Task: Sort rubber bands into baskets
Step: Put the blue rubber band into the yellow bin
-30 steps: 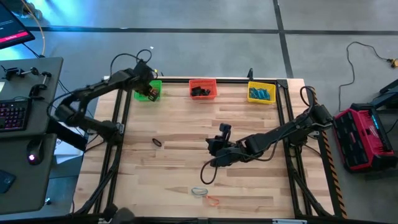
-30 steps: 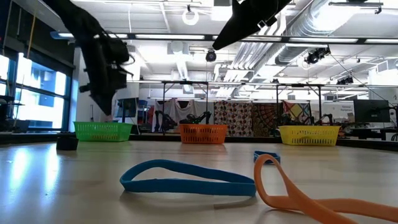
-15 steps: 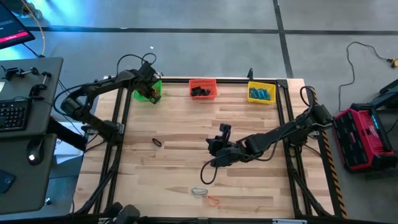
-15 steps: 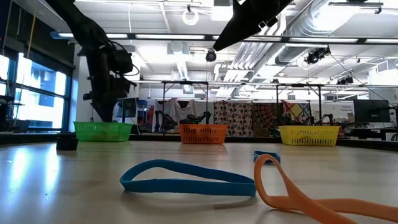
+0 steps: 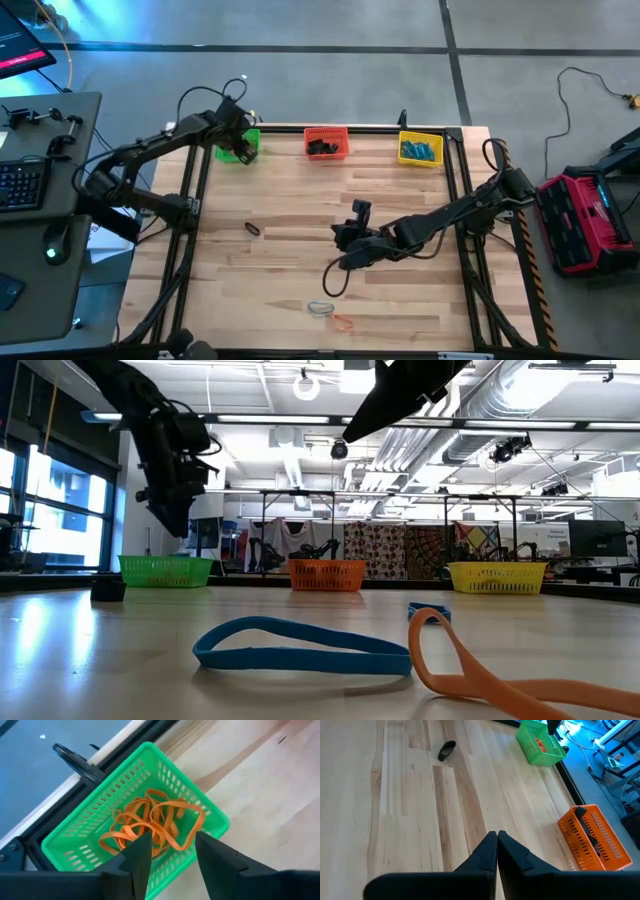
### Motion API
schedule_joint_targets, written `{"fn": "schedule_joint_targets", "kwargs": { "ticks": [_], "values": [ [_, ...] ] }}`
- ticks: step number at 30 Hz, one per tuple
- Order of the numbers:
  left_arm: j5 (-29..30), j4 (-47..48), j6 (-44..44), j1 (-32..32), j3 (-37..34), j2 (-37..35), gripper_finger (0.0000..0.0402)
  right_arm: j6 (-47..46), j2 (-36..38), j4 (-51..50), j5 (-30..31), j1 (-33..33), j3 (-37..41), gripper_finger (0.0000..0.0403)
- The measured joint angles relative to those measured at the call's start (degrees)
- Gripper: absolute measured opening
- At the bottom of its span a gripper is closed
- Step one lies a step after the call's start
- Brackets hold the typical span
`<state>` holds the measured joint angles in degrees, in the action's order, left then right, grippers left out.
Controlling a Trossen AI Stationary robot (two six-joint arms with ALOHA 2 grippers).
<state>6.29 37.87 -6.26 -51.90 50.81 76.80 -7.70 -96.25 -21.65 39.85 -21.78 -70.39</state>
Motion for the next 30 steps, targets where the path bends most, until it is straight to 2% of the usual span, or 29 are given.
{"fn": "schedule_joint_targets", "kwargs": {
  "ticks": [4, 8, 12, 19, 24, 30],
  "values": [
    [-3.5, 0.9, -1.9, 1.4, 0.0, -2.2, 0.0147, 0.0, 0.0, 0.0, 0.0, 0.0, 0.0, 0.0000],
    [-8.5, 1.0, -5.1, 7.3, -0.2, -5.7, 0.0137, 0.0, 0.0, -0.3, -0.1, 0.0, 0.0, 0.0000],
    [-11.9, 0.7, -4.9, 17.1, -0.2, -9.4, 0.0121, -0.3, 0.0, -0.8, -0.3, 0.0, 0.0, 0.0000],
    [-12.4, -1.8, -1.4, 37.6, -0.3, -11.9, 0.0106, -4.2, 0.0, -4.1, -0.3, -0.7, 0.0, 0.0000],
    [-12.4, -13.3, 1.7, 51.3, -3.8, -11.3, 0.0105, -7.2, -0.3, -3.2, -0.4, -1.9, 0.0, 0.0000],
    [-11.9, -35.2, 5.8, 64.1, -10.1, -8.4, 0.0105, -8.8, -2.8, -1.2, -1.8, -2.7, 0.0, 0.0000]
  ]
}}
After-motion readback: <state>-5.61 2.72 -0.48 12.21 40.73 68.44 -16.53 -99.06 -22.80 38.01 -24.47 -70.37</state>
